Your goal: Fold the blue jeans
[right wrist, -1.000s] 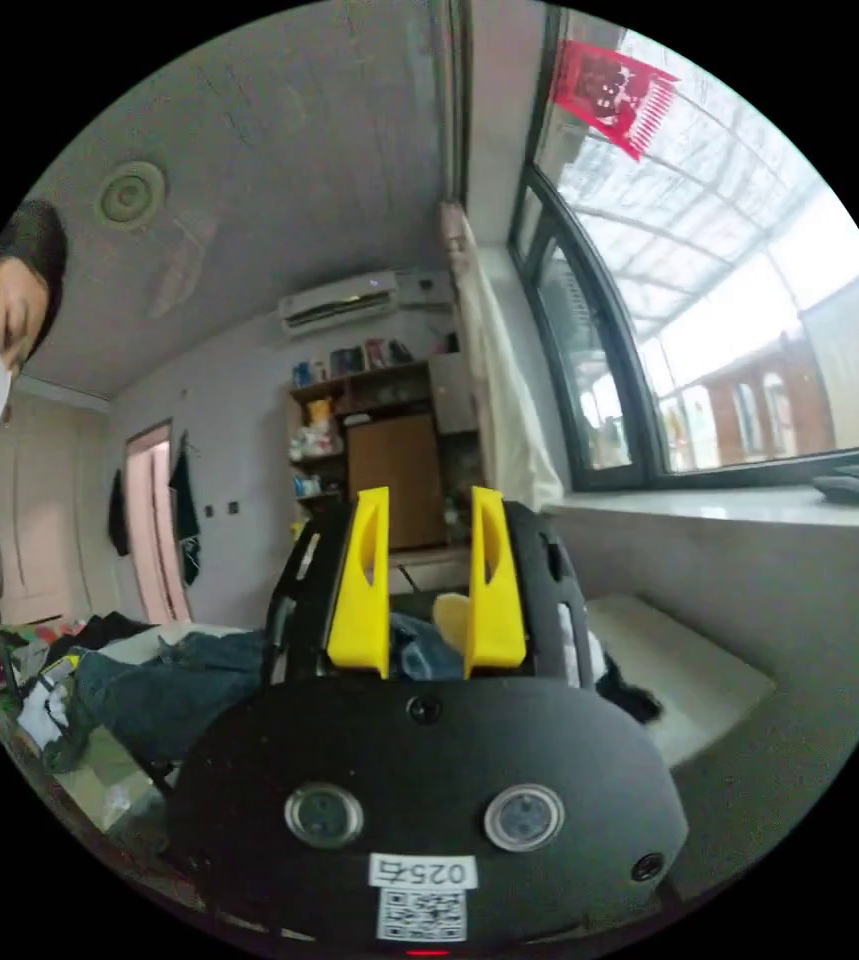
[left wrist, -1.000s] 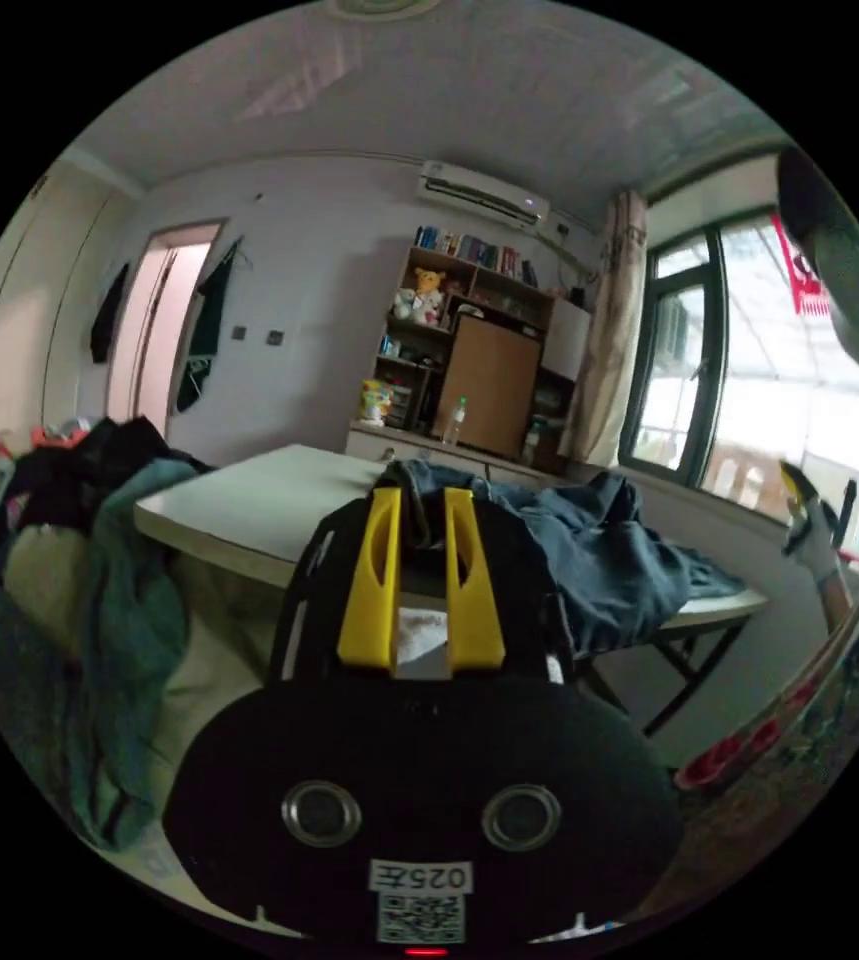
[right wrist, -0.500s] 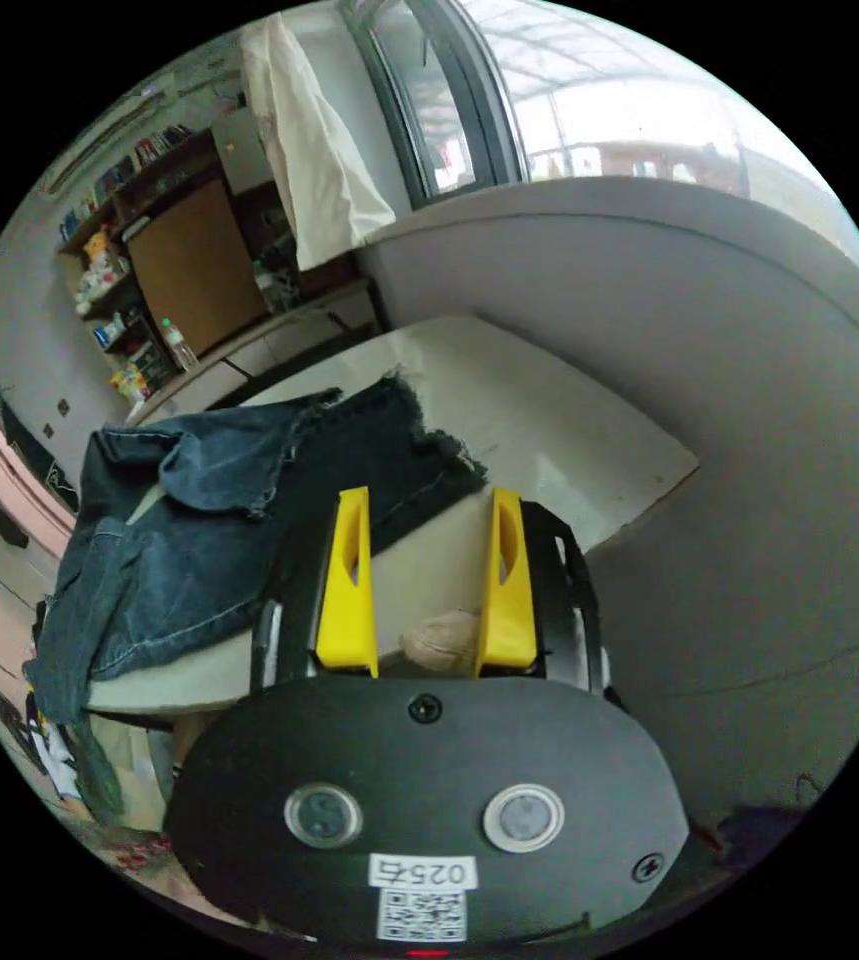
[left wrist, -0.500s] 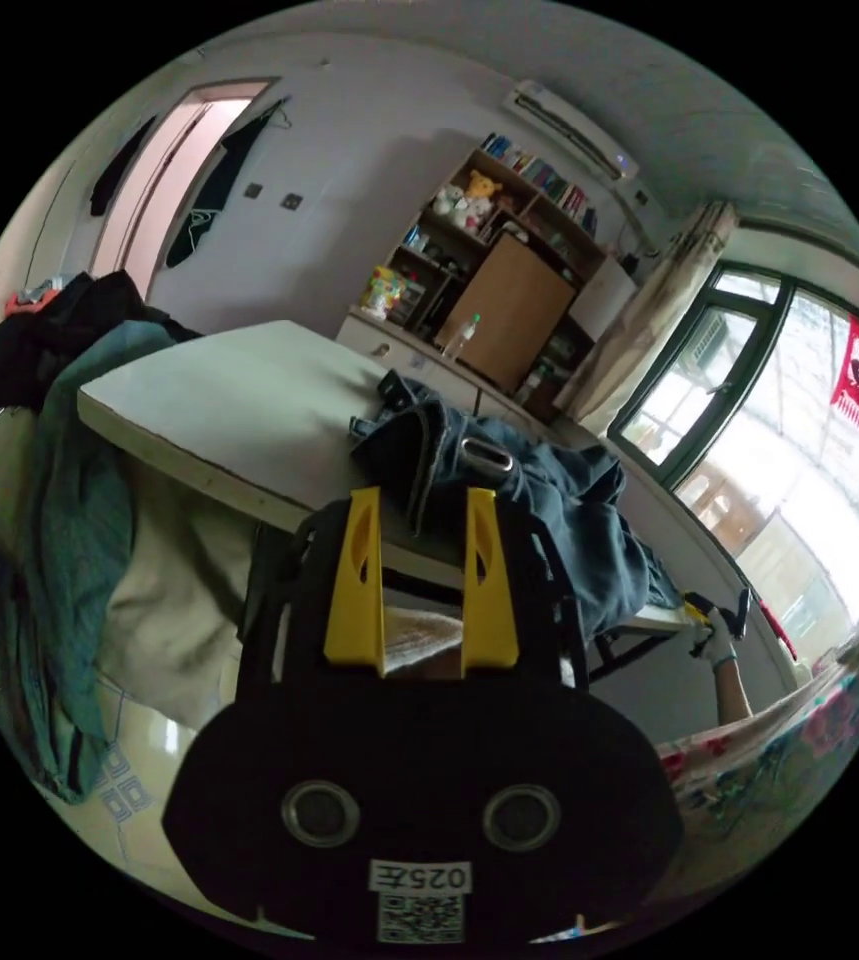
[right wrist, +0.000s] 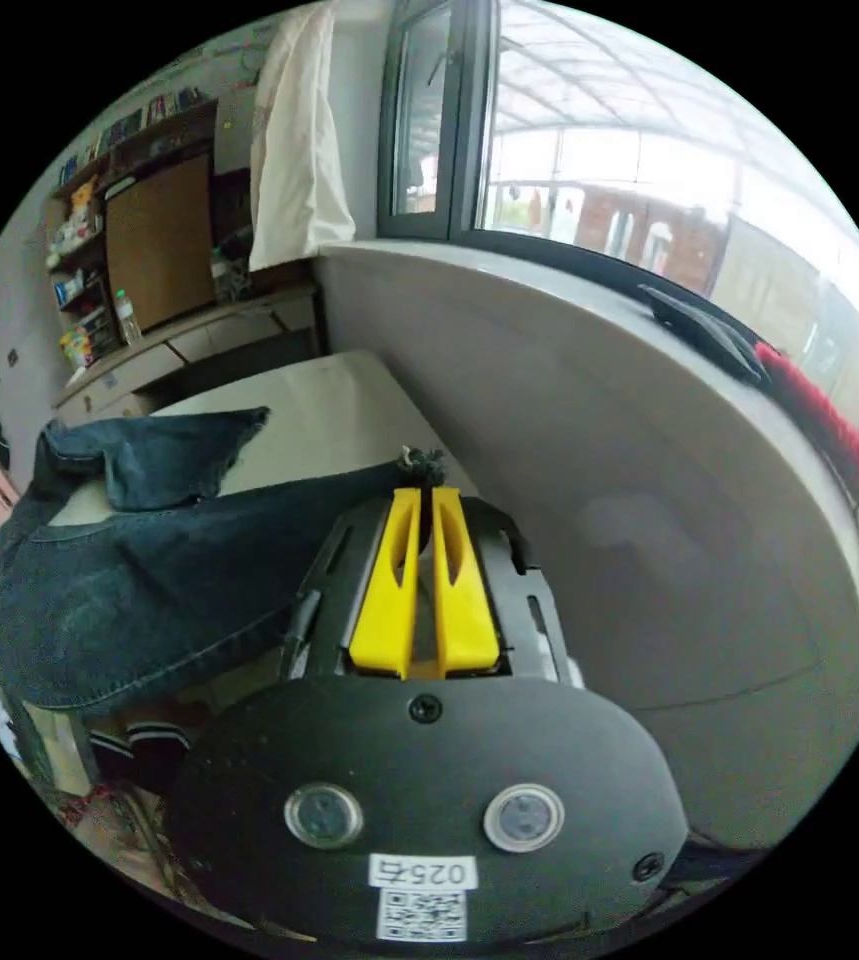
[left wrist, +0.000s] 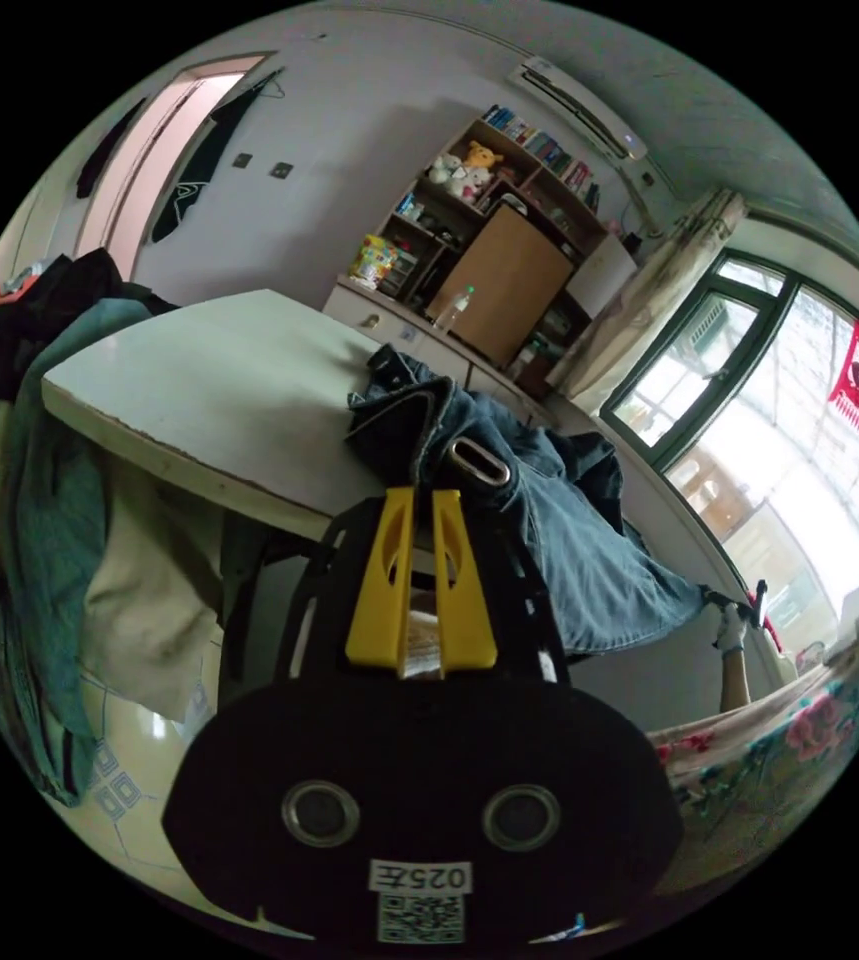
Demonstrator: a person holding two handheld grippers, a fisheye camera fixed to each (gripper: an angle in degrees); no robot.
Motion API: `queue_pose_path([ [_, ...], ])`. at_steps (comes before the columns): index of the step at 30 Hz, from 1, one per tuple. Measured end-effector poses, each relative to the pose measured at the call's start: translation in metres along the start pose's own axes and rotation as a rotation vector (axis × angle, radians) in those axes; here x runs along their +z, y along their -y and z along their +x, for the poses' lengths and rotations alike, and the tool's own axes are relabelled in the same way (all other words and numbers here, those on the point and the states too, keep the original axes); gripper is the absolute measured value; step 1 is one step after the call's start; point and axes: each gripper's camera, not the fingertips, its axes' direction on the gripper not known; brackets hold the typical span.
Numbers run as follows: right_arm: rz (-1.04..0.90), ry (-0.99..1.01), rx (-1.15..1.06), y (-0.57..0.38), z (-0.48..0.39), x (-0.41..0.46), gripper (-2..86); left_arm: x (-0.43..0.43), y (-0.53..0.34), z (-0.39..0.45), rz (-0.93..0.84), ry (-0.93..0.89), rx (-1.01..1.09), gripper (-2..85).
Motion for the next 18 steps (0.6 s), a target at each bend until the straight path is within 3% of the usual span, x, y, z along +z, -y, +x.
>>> queue_pose_path([
  [4,-0.144,0.118,-0.081,0.015,-0.014,0.038,2.0,-0.009,-0.022,-0.010,0.012,0.028,0.008,0.6],
  [6,-0.175,0.056,-0.045,0.022,-0.021,0.036,4.4,-0.023,-0.030,-0.017,0.024,0.072,0.006,3.1],
  [9,-0.145,0.006,-0.060,0.029,-0.043,-0.002,7.1,-0.063,-0.039,-0.016,0.051,0.186,0.058,8.0],
  [12,0.018,0.024,-0.072,0.036,-0.072,-0.065,10.7,-0.109,-0.026,-0.001,0.192,0.273,0.098,8.7],
  [15,0.216,0.094,-0.102,0.047,-0.106,-0.120,10.4,-0.126,0.013,0.022,0.256,0.177,0.206,8.1],
  [18,0.194,0.389,-0.232,0.075,-0.144,-0.127,11.9,-0.057,0.062,0.039,0.108,0.026,0.346,11.2],
])
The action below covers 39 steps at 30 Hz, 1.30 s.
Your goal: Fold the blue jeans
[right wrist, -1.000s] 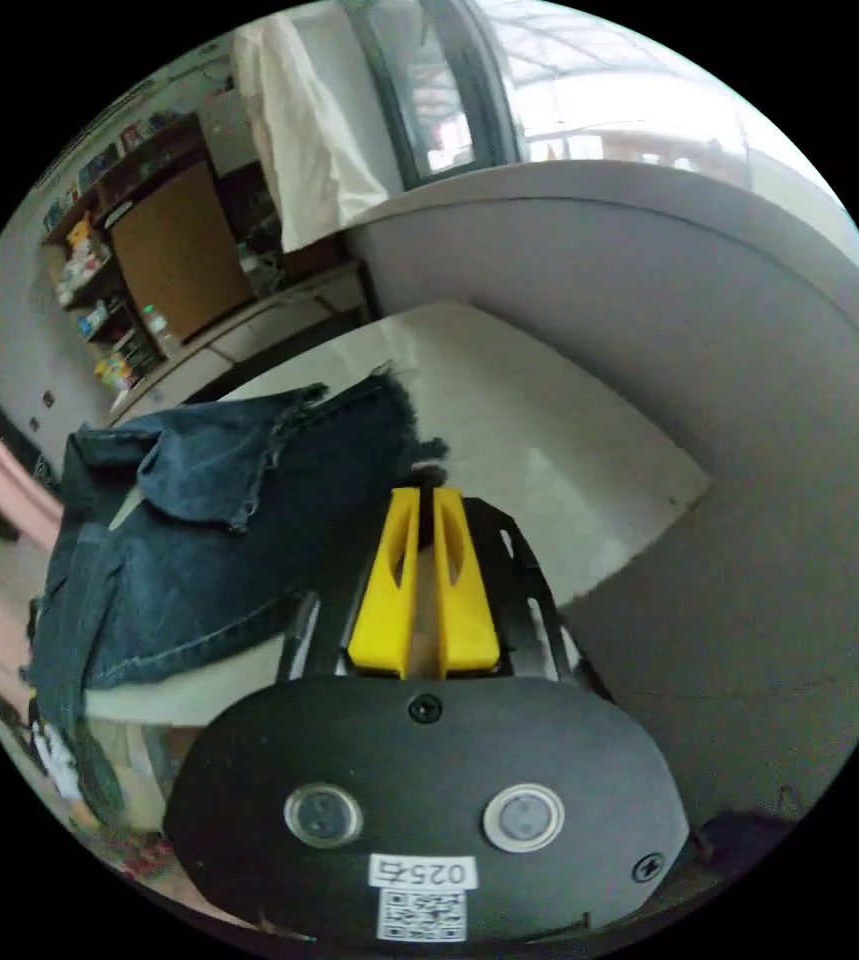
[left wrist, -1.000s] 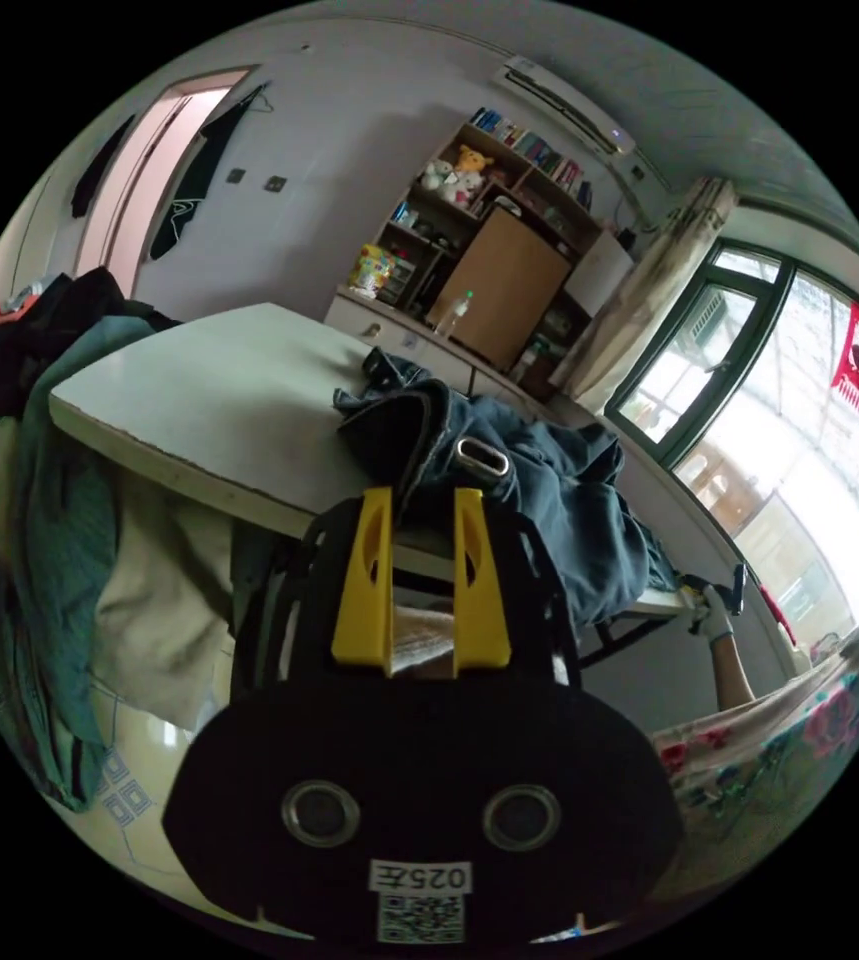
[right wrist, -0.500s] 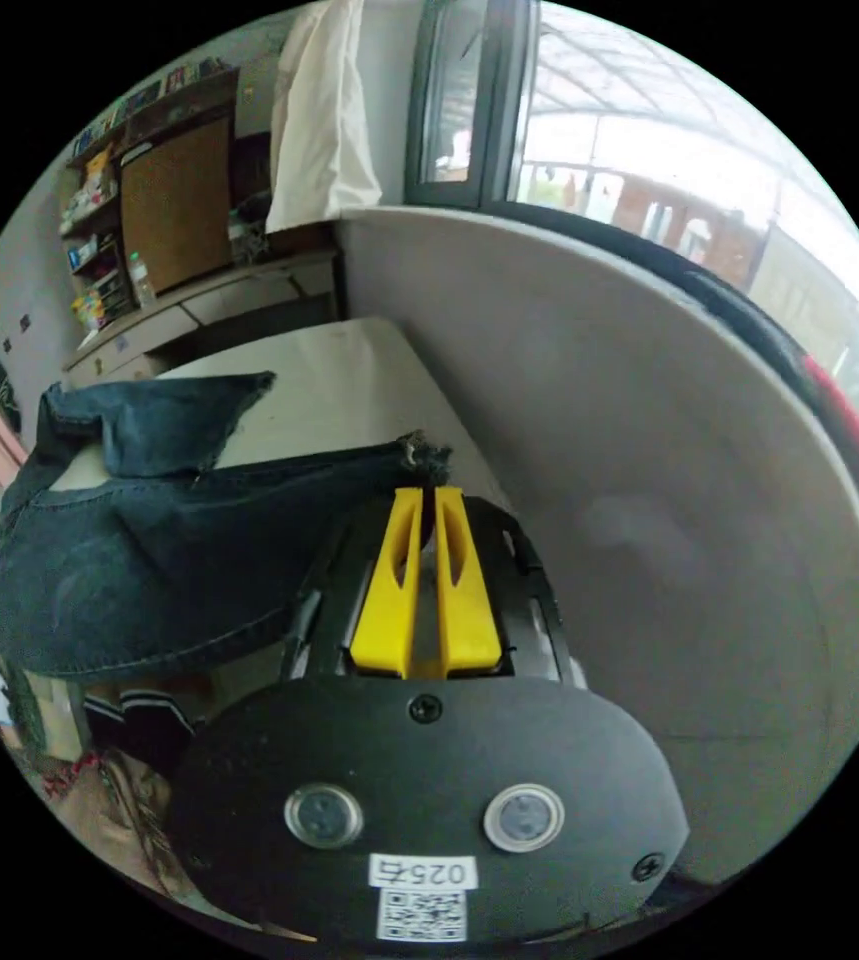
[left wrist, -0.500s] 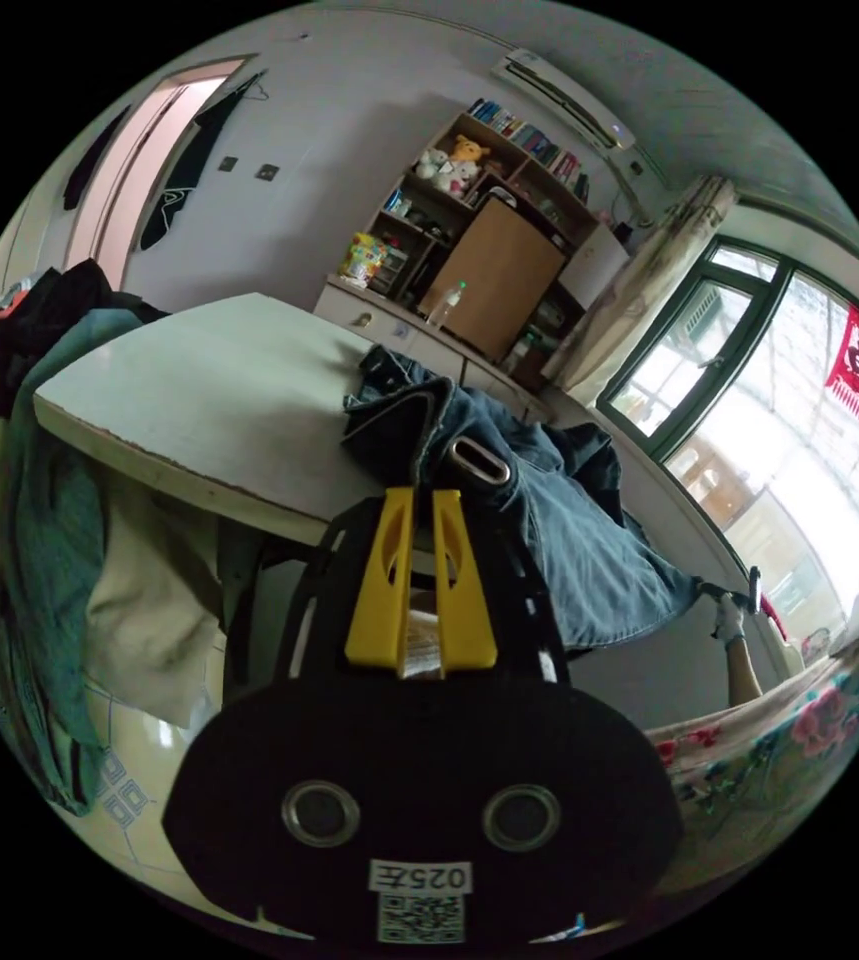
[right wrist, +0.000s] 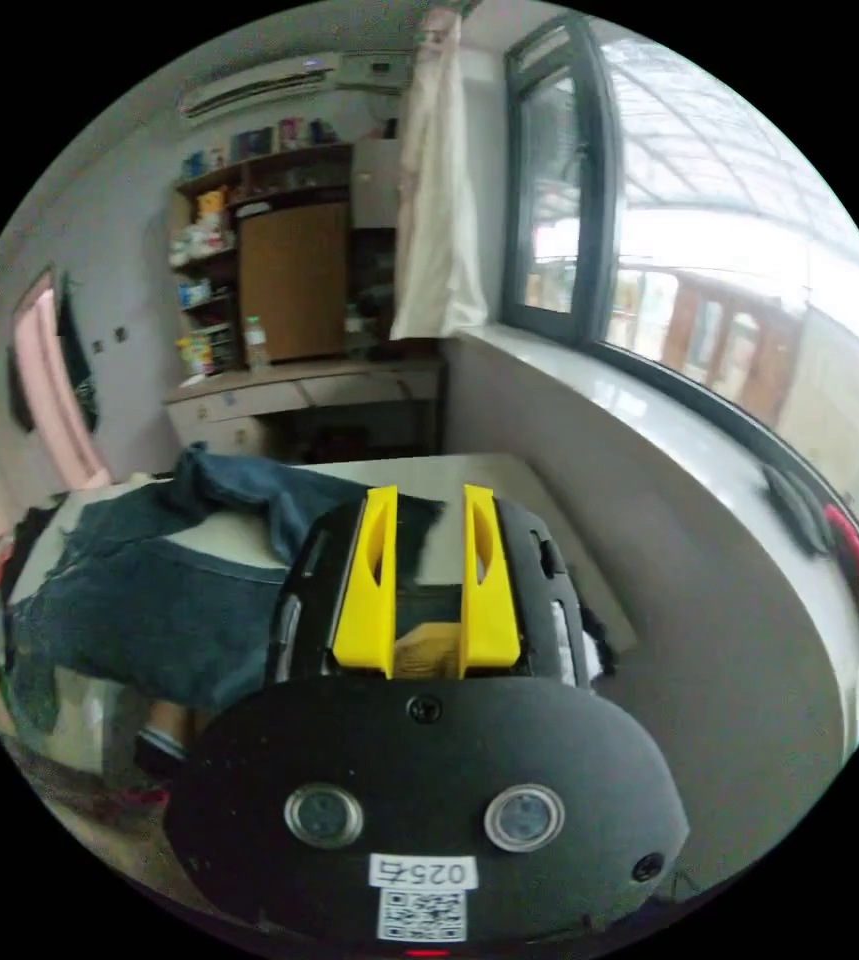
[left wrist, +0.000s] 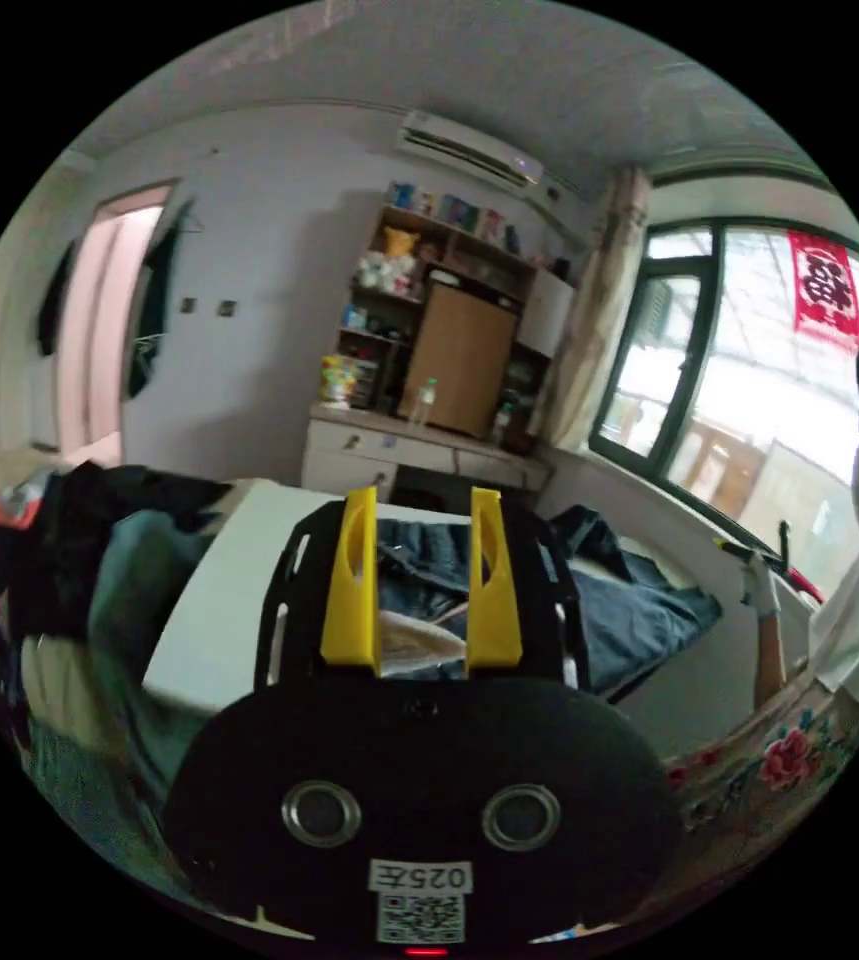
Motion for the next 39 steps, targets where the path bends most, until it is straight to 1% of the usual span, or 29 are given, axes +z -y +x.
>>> queue_pose_path([
  [1,-0.048,0.095,-0.038,0.014,-0.009,0.018,13.5,0.048,0.009,-0.004,-0.102,-0.006,0.027,11.9],
  [2,-0.071,0.117,-0.050,0.020,-0.013,0.030,13.9,0.075,0.012,-0.008,-0.167,-0.001,0.040,11.9],
  [4,-0.162,0.113,-0.029,0.039,-0.018,0.083,14.9,0.174,0.007,-0.030,-0.352,0.034,0.061,11.5],
  [5,-0.196,0.127,-0.017,0.042,-0.017,0.098,15.1,0.196,0.004,-0.036,-0.397,0.017,0.071,11.2],
  [7,-0.302,0.239,0.118,0.050,0.002,0.146,17.4,0.263,-0.013,-0.063,-0.486,-0.060,-0.001,10.9],
  [8,-0.326,0.258,0.143,0.050,0.006,0.155,17.8,0.276,-0.018,-0.069,-0.508,-0.074,-0.019,10.9],
  [9,-0.360,0.263,0.191,0.050,0.015,0.170,18.6,0.300,-0.027,-0.078,-0.552,-0.044,-0.062,11.2],
  [10,-0.388,0.209,0.209,0.049,0.021,0.179,19.3,0.324,-0.040,-0.078,-0.633,0.006,-0.043,11.3],
  [11,-0.402,0.165,0.209,0.049,0.023,0.181,19.0,0.332,-0.047,-0.074,-0.662,0.049,-0.023,11.3],
  [13,-0.373,0.008,0.203,0.048,0.027,0.171,18.6,0.344,-0.065,-0.046,-0.716,0.155,0.053,10.6],
  [15,-0.387,-0.094,0.184,0.050,0.031,0.163,18.5,0.358,-0.080,-0.019,-0.786,0.253,0.143,10.2],
  [16,-0.393,-0.129,0.203,0.050,0.036,0.160,18.3,0.365,-0.088,-0.008,-0.818,0.269,0.151,8.9],
  [18,-0.388,-0.148,0.227,0.052,0.045,0.157,17.1,0.369,-0.099,-0.006,-0.844,0.265,0.125,7.4],
  [20,-0.380,-0.167,0.241,0.055,0.048,0.153,13.9,0.366,-0.113,-0.007,-0.840,0.261,0.133,6.8],
  [21,-0.385,-0.179,0.216,0.057,0.044,0.151,10.7,0.361,-0.124,-0.010,-0.818,0.261,0.122,6.5],
  [22,-0.380,-0.069,0.169,0.058,0.037,0.149,4.7,0.353,-0.138,-0.009,-0.785,0.267,0.139,6.0],
  [23,-0.385,-0.035,0.160,0.060,0.034,0.148,1.7,0.350,-0.146,-0.007,-0.766,0.274,0.149,5.9],
  [24,-0.389,-0.026,0.113,0.062,0.026,0.146,0.9,0.342,-0.160,-0.001,-0.732,0.297,0.177,5.6],
  [26,-0.393,-0.085,0.036,0.069,0.016,0.142,0.1,0.334,-0.178,0.008,-0.711,0.365,0.228,4.9],
  [28,-0.356,-0.185,-0.046,0.086,0.015,0.125,-0.4,0.330,-0.190,0.015,-0.736,0.542,0.354,4.6],
  [31,-0.339,-0.251,-0.087,0.117,0.037,0.101,-0.6,0.318,-0.193,0.004,-0.724,0.675,0.444,4.3],
  [33,-0.405,-0.248,-0.113,0.134,0.057,0.100,-0.6,0.312,-0.190,-0.012,-0.708,0.684,0.445,4.2],
  [34,-0.459,-0.214,-0.117,0.143,0.071,0.106,-0.6,0.309,-0.187,-0.025,-0.694,0.662,0.413,4.1],
  [36,-0.489,-0.154,-0.113,0.148,0.090,0.118,-0.6,0.312,-0.189,-0.042,-0.693,0.612,0.391,3.8],
  [37,-0.529,-0.117,-0.092,0.147,0.102,0.131,-0.5,0.320,-0.196,-0.052,-0.716,0.587,0.400,3.6],
  [39,-0.540,-0.068,-0.074,0.144,0.117,0.145,-0.4,0.333,-0.214,-0.064,-0.775,0.549,0.424,3.0],
])
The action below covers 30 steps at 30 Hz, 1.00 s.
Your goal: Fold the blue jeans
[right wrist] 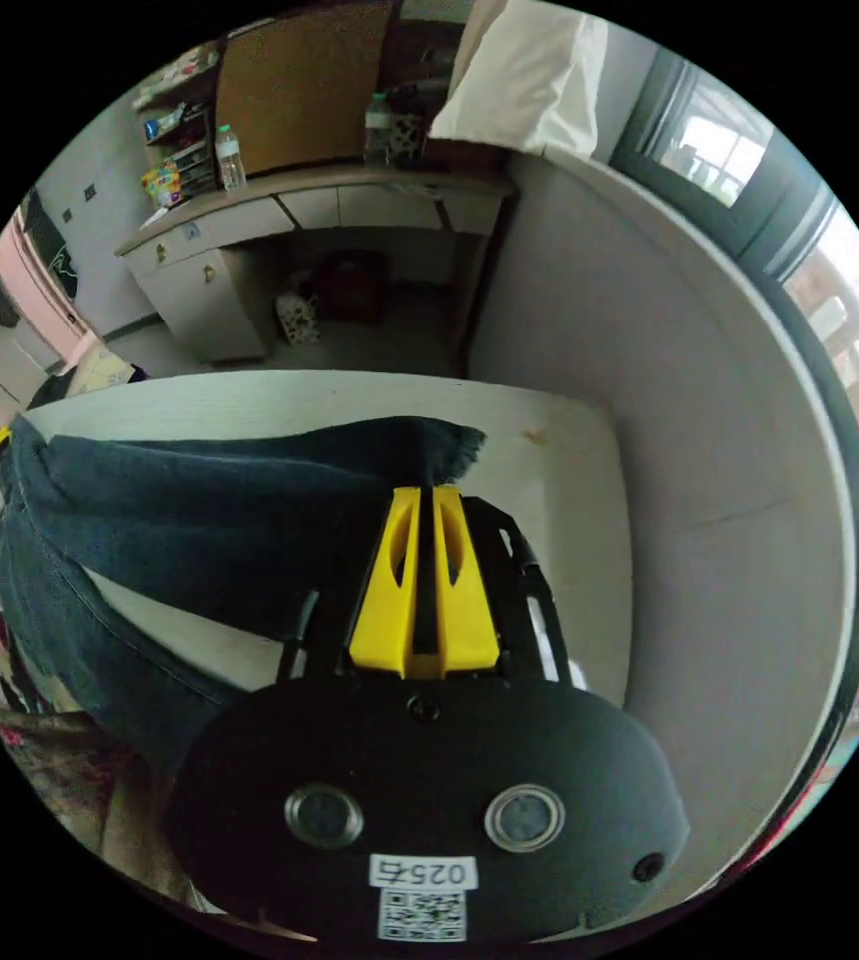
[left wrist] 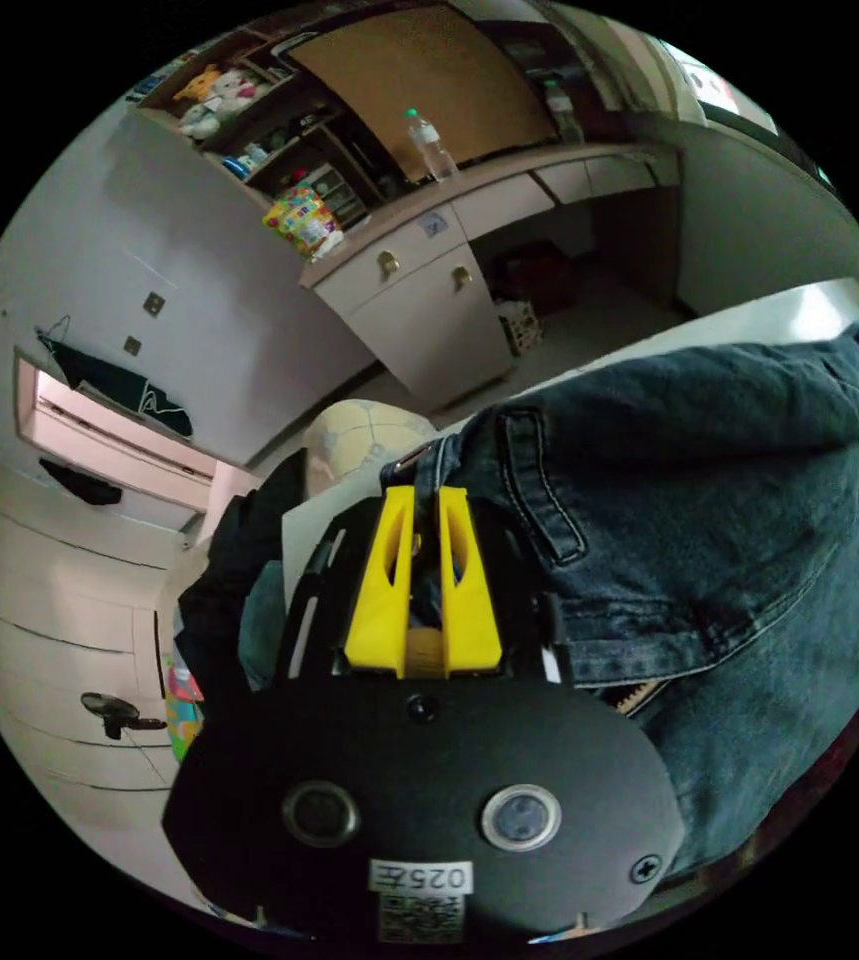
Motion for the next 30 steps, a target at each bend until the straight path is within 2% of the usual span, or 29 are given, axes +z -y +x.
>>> queue_pose_path([
  [2,0.070,0.031,0.023,-0.002,0.011,0.005,-0.1,0.012,-0.014,0.006,0.033,-0.004,0.047,1.9],
  [5,0.173,0.172,0.177,-0.011,0.038,0.007,1.1,0.014,-0.047,-0.008,0.089,-0.059,-0.027,0.7],
  [8,0.169,0.390,0.276,-0.025,0.068,0.014,4.6,0.023,-0.081,-0.038,0.137,-0.180,-0.149,1.0],
  [9,0.230,0.479,0.292,-0.039,0.079,0.008,7.7,0.027,-0.088,-0.046,0.137,-0.213,-0.166,1.2],
  [11,0.354,0.649,0.239,-0.067,0.084,-0.012,12.8,0.030,-0.096,-0.049,0.129,-0.217,-0.166,1.2],
  [13,0.434,0.785,0.066,-0.105,0.067,-0.041,16.6,0.030,-0.106,-0.046,0.124,-0.184,-0.148,1.1],
  [15,0.386,0.729,-0.042,-0.126,0.044,-0.054,16.8,0.030,-0.115,-0.047,0.126,-0.172,-0.147,1.0],
  [17,0.333,0.556,-0.122,-0.140,0.018,-0.060,16.4,0.032,-0.124,-0.051,0.127,-0.176,-0.152,0.9],
  [19,0.242,0.274,-0.249,-0.146,-0.017,-0.053,16.4,0.033,-0.135,-0.055,0.127,-0.173,-0.152,0.9],
  [22,0.120,0.025,-0.336,-0.136,-0.037,-0.029,18.0,0.032,-0.147,-0.056,0.128,-0.145,-0.142,0.8],
  [27,0.049,0.063,-0.429,-0.124,-0.041,-0.028,14.4,0.030,-0.163,-0.054,0.128,-0.087,-0.121,0.7],
  [29,0.032,0.149,-0.461,-0.125,-0.043,-0.027,7.9,0.029,-0.169,-0.054,0.128,-0.068,-0.114,0.6],
  [30,0.048,0.091,-0.437,-0.127,-0.044,-0.027,3.8,0.029,-0.173,-0.055,0.129,-0.060,-0.110,0.6],
])
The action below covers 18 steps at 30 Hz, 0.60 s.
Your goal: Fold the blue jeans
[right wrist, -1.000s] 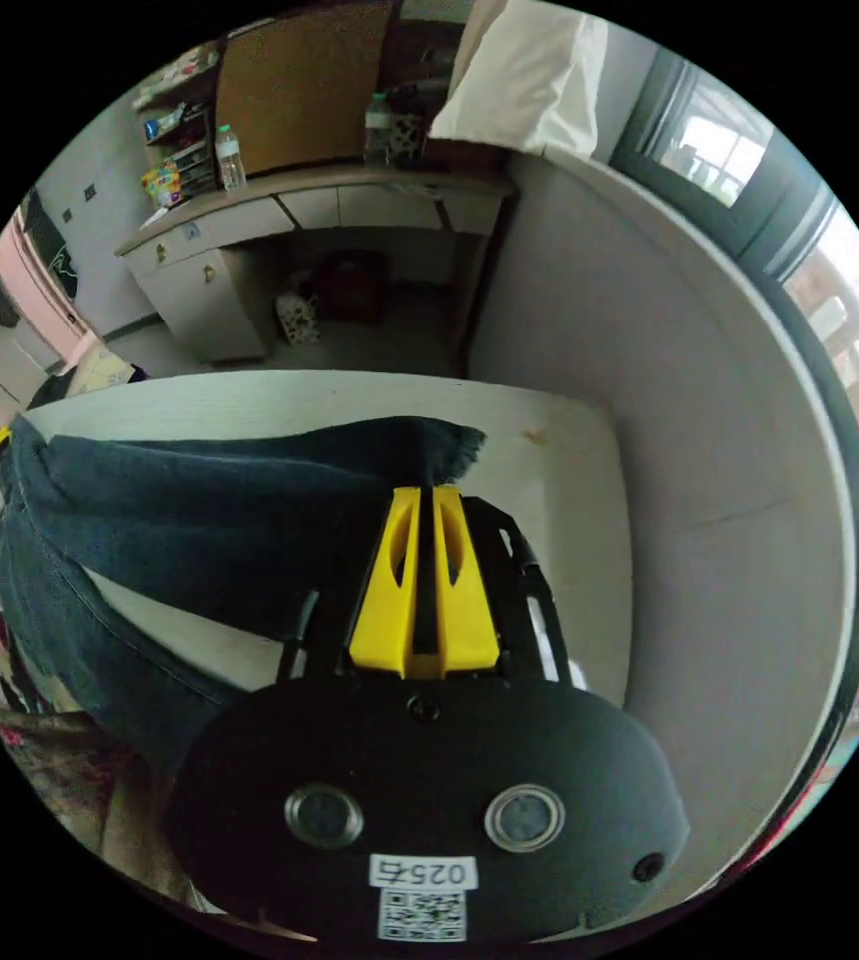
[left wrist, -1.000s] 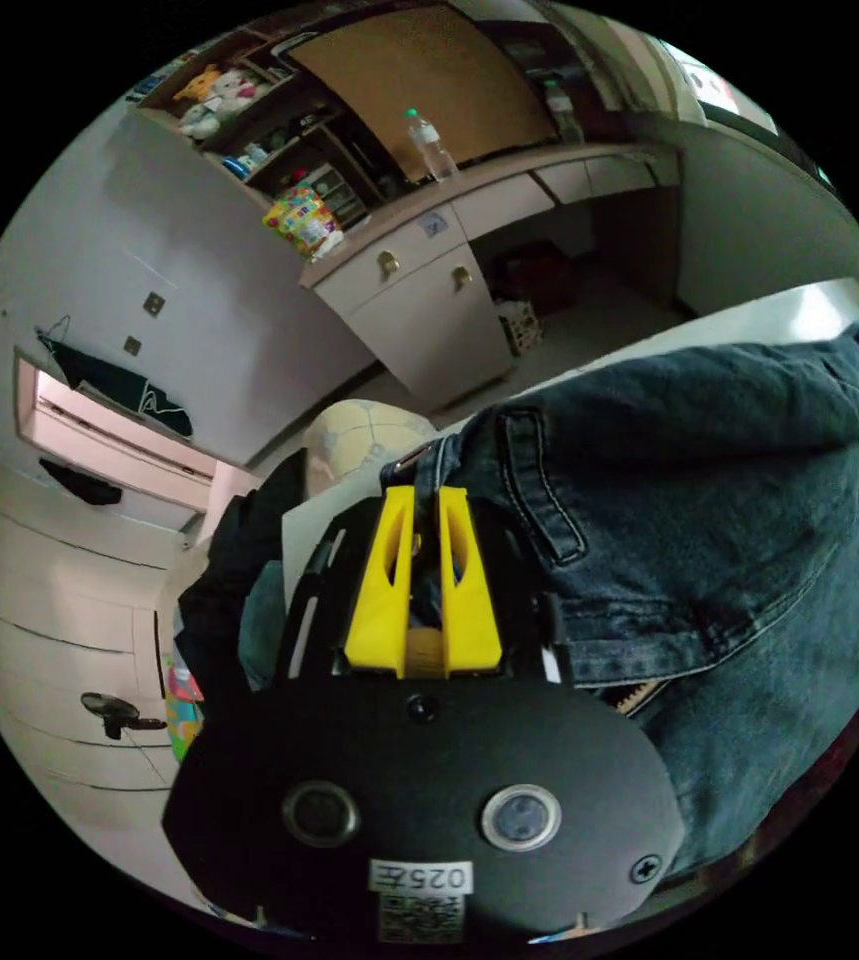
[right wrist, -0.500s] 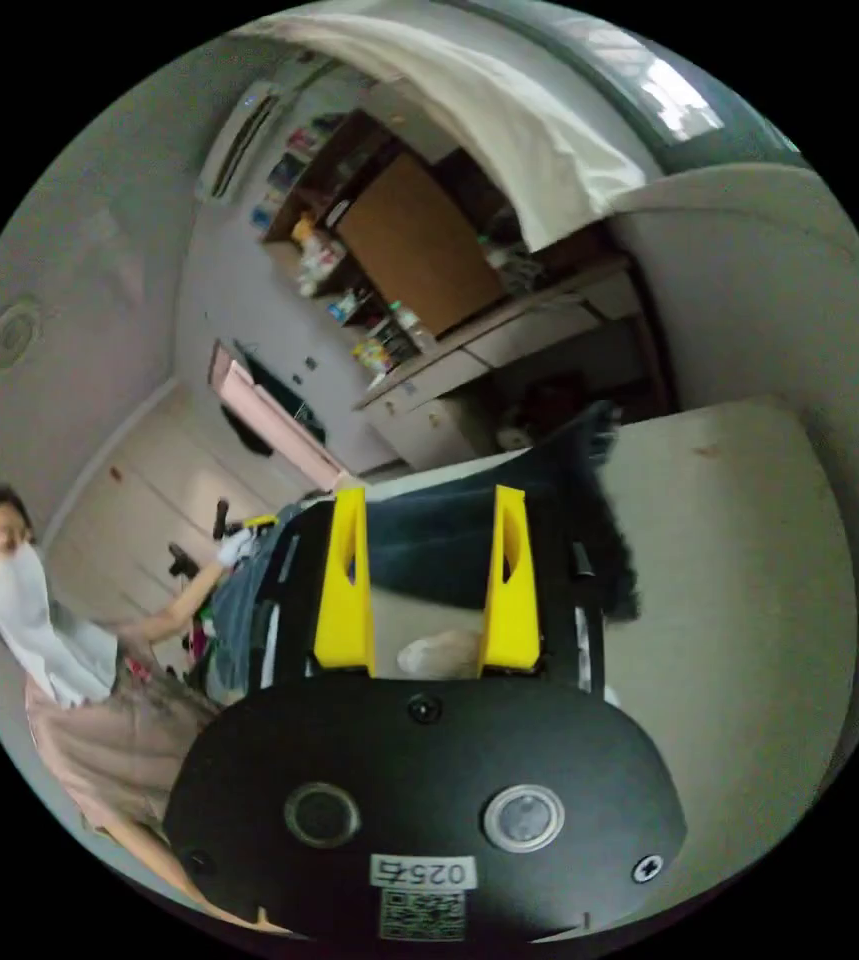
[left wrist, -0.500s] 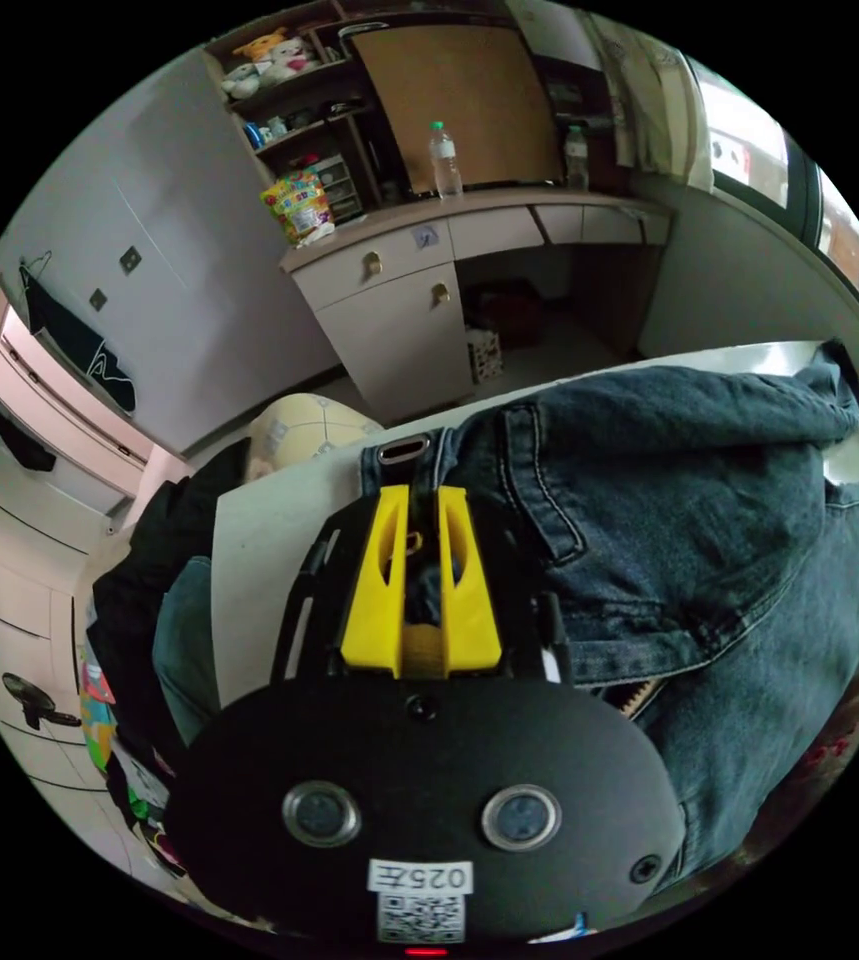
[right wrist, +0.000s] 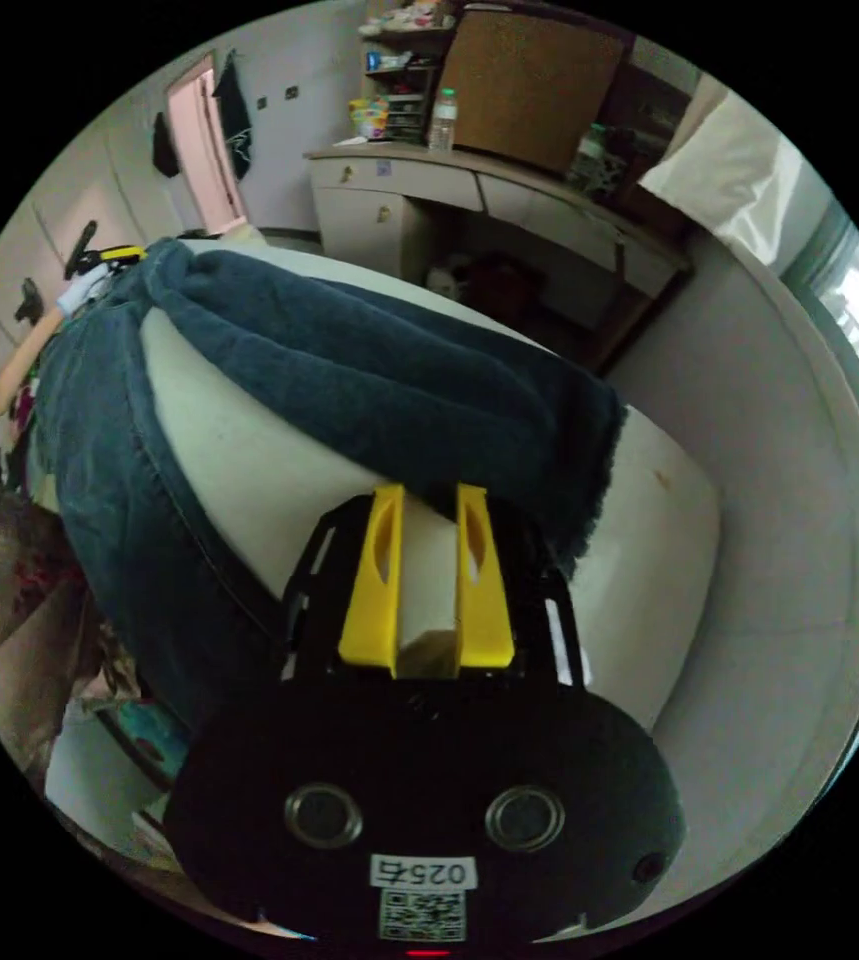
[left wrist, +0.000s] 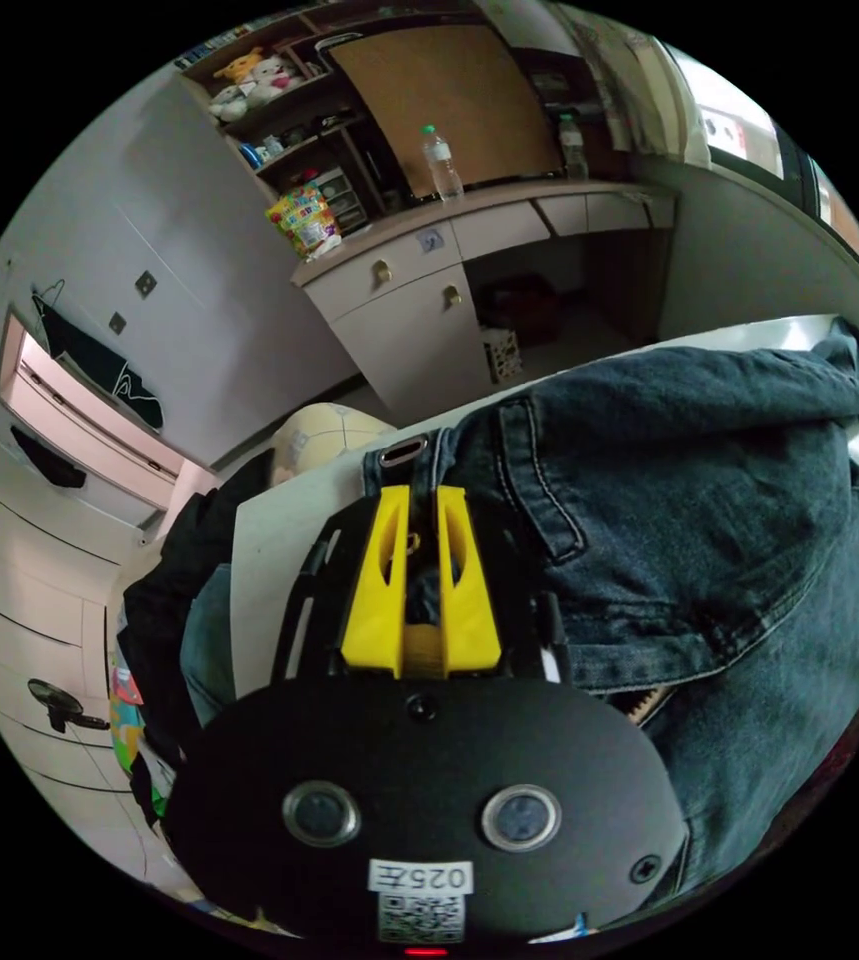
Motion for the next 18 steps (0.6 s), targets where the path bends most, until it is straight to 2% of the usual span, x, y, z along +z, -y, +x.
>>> queue_pose_path([
  [1,-0.002,-0.021,-0.005,-0.002,-0.004,0.000,1.1,-0.001,-0.003,-0.002,0.000,0.001,0.000,0.6],
  [6,0.015,-0.081,0.048,-0.019,-0.026,-0.021,-0.8,-0.003,-0.015,-0.019,-0.002,-0.034,-0.016,0.6],
  [12,0.299,-0.032,0.095,-0.068,-0.076,-0.176,-0.9,-0.008,-0.028,-0.031,0.004,-0.037,-0.018,0.8],
  [15,0.383,-0.143,0.055,-0.067,-0.102,-0.245,-1.0,-0.017,-0.036,-0.038,0.048,-0.059,-0.020,1.7],
  [18,0.273,-0.164,0.075,-0.030,-0.088,-0.248,-1.0,-0.021,-0.043,-0.049,0.072,-0.116,-0.031,2.6],
])
